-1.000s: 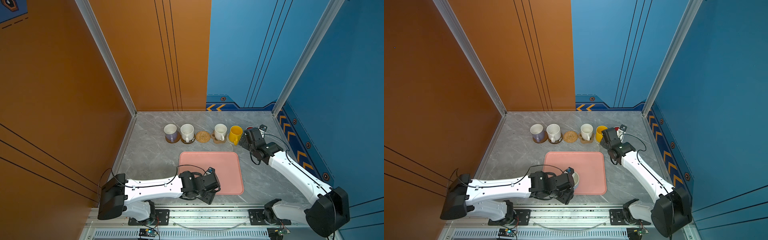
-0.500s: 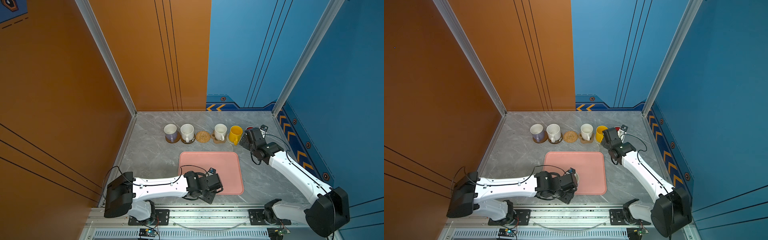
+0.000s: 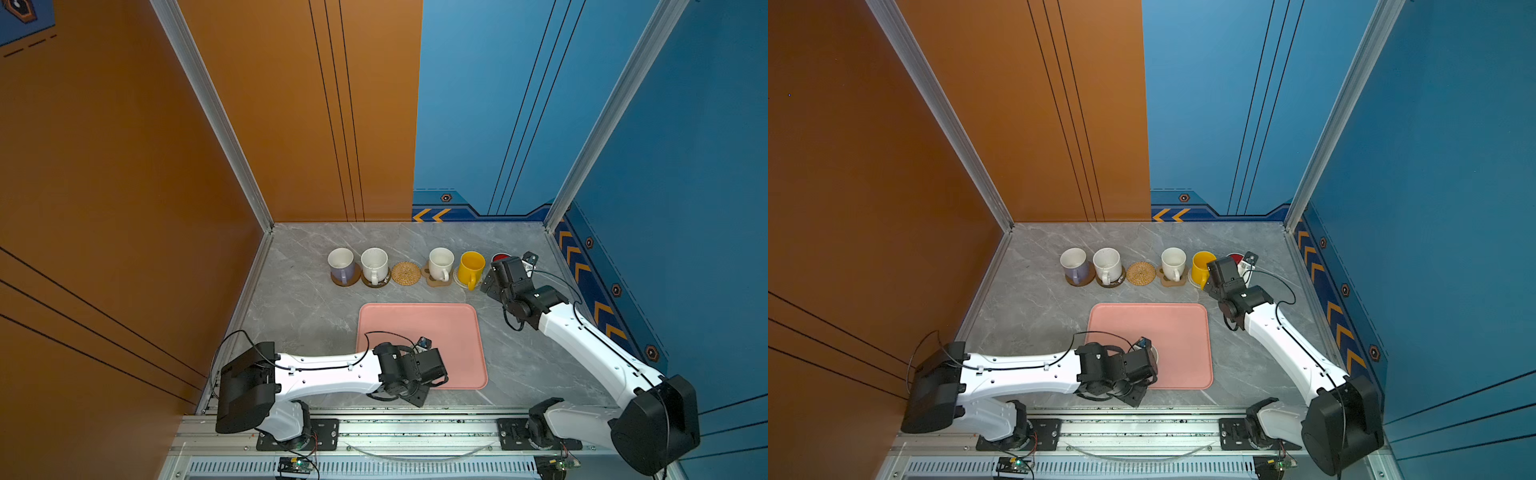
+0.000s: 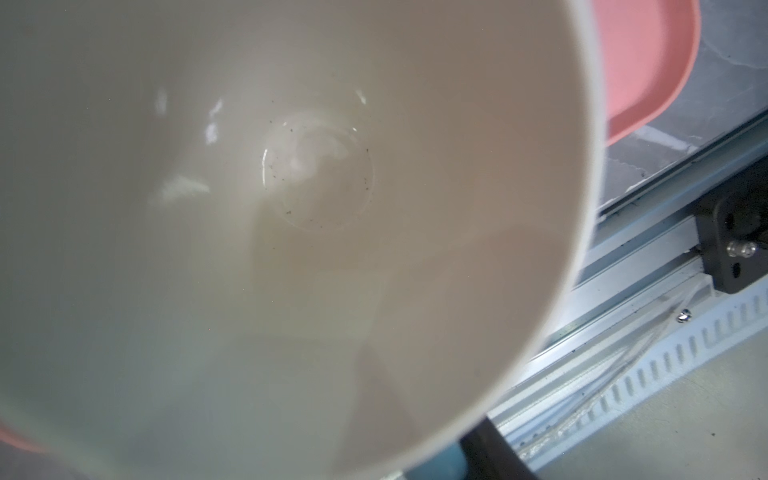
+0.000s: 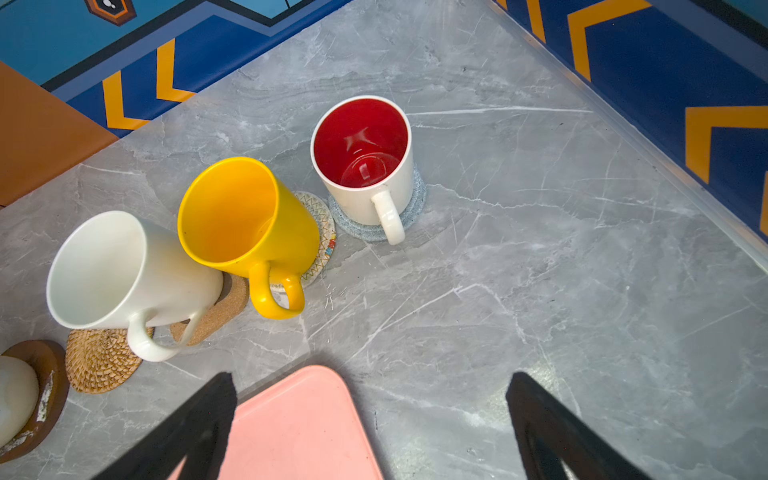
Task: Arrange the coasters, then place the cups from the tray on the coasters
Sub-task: 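Lower the left gripper onto the blue-handled white mug rim, then close the left gripper on the blue-handled mug rim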
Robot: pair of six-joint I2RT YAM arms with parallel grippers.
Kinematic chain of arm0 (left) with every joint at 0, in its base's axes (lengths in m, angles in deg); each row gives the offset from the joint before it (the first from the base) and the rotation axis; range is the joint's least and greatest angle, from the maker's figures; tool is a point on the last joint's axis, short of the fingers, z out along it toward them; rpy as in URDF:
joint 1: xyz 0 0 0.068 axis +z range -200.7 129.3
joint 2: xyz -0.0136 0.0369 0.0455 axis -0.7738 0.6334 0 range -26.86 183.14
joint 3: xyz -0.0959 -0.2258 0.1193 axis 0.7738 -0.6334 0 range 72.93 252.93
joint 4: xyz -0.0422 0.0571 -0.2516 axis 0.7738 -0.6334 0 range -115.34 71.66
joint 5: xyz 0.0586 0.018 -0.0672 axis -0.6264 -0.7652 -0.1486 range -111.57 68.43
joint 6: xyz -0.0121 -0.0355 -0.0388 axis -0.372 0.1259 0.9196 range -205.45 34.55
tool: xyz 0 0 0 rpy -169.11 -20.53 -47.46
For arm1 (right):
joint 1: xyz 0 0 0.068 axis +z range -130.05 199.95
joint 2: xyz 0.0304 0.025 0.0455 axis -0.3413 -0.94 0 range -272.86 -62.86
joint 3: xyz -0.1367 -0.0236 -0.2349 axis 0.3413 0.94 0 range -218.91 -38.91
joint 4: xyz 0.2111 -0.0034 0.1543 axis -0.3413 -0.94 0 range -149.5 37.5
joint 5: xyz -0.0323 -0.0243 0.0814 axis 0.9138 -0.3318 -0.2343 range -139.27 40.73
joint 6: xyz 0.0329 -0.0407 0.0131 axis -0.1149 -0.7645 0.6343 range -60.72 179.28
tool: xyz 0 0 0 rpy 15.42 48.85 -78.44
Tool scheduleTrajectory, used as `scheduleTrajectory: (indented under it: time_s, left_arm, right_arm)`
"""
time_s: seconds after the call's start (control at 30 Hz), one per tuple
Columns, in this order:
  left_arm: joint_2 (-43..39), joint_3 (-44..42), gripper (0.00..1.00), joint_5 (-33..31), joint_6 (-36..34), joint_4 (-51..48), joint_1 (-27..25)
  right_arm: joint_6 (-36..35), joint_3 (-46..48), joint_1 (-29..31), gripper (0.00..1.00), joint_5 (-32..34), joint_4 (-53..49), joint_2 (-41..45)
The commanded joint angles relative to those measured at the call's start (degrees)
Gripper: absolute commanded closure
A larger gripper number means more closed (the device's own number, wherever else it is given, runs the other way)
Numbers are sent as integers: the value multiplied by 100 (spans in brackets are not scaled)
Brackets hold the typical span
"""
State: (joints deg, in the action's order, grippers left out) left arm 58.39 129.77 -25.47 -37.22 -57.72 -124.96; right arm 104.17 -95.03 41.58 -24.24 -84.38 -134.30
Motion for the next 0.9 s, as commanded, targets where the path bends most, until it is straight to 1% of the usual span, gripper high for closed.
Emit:
scheduleTrajectory:
  time_s: [0.0, 0.3, 0.43, 0.57, 0.87]
  left_arm:
    - [25, 60, 49, -153, 124, 15, 65]
    - [96, 57, 54, -189, 144, 10, 98]
    - [147, 24, 58, -181, 169, 9, 131]
    - [143, 20, 66, -199, 152, 8, 135]
    - [136, -24, 72, -177, 135, 8, 201]
  right_arm:
    - [58, 117, -52, 0, -23, 13, 187]
    - [64, 161, -105, 0, -51, 14, 228]
    - [56, 159, -110, 0, -66, 7, 221]
    - [39, 166, -120, 0, -78, 23, 217]
    - [29, 180, -126, 0, -102, 50, 209]
